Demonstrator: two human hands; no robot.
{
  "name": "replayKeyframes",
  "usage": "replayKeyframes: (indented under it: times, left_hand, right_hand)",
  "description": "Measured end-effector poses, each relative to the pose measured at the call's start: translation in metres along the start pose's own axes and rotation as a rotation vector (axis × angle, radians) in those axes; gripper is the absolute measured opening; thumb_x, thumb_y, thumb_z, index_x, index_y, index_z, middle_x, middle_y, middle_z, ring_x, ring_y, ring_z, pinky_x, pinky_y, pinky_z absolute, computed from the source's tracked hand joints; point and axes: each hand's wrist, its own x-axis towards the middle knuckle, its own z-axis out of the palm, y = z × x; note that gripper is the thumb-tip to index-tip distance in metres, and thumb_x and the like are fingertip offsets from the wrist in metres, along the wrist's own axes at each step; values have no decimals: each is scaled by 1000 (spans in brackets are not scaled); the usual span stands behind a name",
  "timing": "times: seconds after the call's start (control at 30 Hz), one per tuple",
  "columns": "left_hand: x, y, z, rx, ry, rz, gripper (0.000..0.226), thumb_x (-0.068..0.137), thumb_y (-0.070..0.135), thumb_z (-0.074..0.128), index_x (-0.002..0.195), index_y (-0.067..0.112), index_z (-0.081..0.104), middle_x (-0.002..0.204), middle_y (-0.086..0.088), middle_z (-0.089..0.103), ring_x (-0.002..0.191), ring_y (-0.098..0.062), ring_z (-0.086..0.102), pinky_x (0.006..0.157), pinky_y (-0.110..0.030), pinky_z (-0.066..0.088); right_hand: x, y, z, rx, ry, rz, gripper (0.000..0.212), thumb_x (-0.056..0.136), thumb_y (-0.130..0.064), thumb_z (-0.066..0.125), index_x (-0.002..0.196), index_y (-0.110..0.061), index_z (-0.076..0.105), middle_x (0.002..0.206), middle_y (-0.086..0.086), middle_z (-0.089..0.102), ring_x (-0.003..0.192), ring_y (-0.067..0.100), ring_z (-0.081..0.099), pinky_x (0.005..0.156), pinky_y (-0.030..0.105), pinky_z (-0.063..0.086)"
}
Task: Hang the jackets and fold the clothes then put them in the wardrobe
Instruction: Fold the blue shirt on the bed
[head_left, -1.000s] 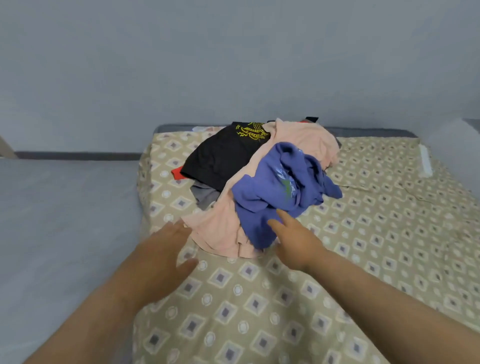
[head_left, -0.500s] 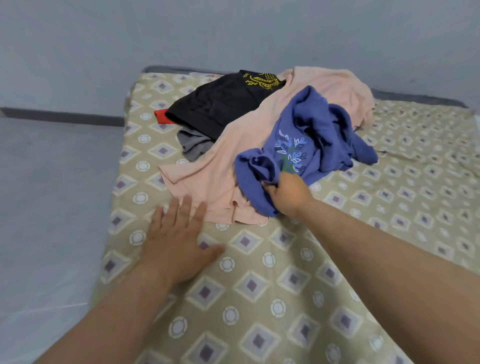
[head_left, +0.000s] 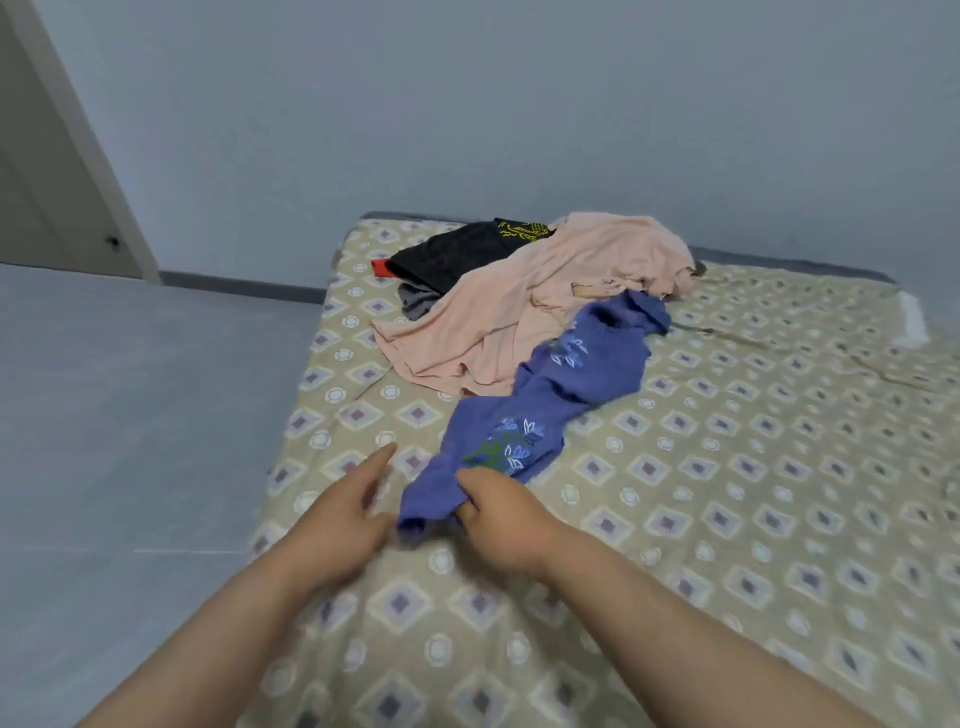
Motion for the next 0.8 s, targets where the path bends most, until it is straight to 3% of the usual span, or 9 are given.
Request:
replayKeyframes:
  times: [0.1,0.2,0.3,0.37,0.43,0.5,0.57,0.63,0.8]
  left_hand:
    - [-60,8,2,-56,23,53,75,87,-9,59,148,29,39,129,15,58,121,-10,56,78,-2,41]
    - [-113,12,7,-73,72,71,56,87,-6,63,127,32,55,125,17,61,121,-9,54,85,-9,43]
    - [-164,21,13,-99,99,33,66,79,11,77,135,30,49,131,15,58,123,-11,53,94,-26,45]
    - [-188,34,18,-99,164,56,61,70,16,78,123,34,55,111,22,66,108,-4,60,94,-30,47]
    - [-204,49,22,-72,245,122,40,76,2,74,104,27,59,88,18,69,87,1,63,88,-28,47]
    - [-214,66,20,25,319,190,28,88,2,68,95,27,59,86,16,64,84,-4,60,76,-15,46]
    - [-227,84,11,48,373,149,19,96,11,59,87,27,58,80,13,63,76,-7,58,63,-14,44]
    - [-239,95,-1,-41,427,127,26,99,10,52,83,27,64,69,11,70,64,3,59,55,-13,44]
    - [-281,127,-31,-209,589,137,20,95,13,53,81,16,67,72,7,72,68,-3,62,64,-25,51]
  right_hand:
    - [-50,-44,13,289,12,-56,38,98,-2,42,72,-30,45,71,-13,51,63,1,47,62,17,33]
    - [-98,-81,19,661,8,-14,36,99,-2,37,76,-24,53,65,-6,47,59,10,41,58,24,35]
    - [-140,-114,7,859,-17,-21,31,102,-13,40,77,-21,55,61,-3,49,57,13,41,56,24,35]
    - [-163,-139,-9,964,-29,-33,26,105,-24,44,83,-19,57,62,2,52,53,13,44,53,24,37]
    - [-185,-164,-28,1124,-69,-59,24,106,-30,46,87,-16,54,59,3,54,50,13,45,49,23,37]
    - [-206,-188,-52,1303,-160,-101,23,105,-30,47,88,-15,52,59,1,54,50,12,45,50,23,33]
    - [-226,-204,-77,1354,-192,-161,22,105,-29,47,90,-14,53,62,2,54,50,12,46,49,22,33]
    - [-241,-210,-102,1366,-116,-204,18,106,-26,45,94,-14,52,64,3,55,49,12,49,45,20,37]
    - [-258,-188,-139,1273,189,32,19,107,-20,39,96,-14,53,65,4,50,47,12,44,41,19,33]
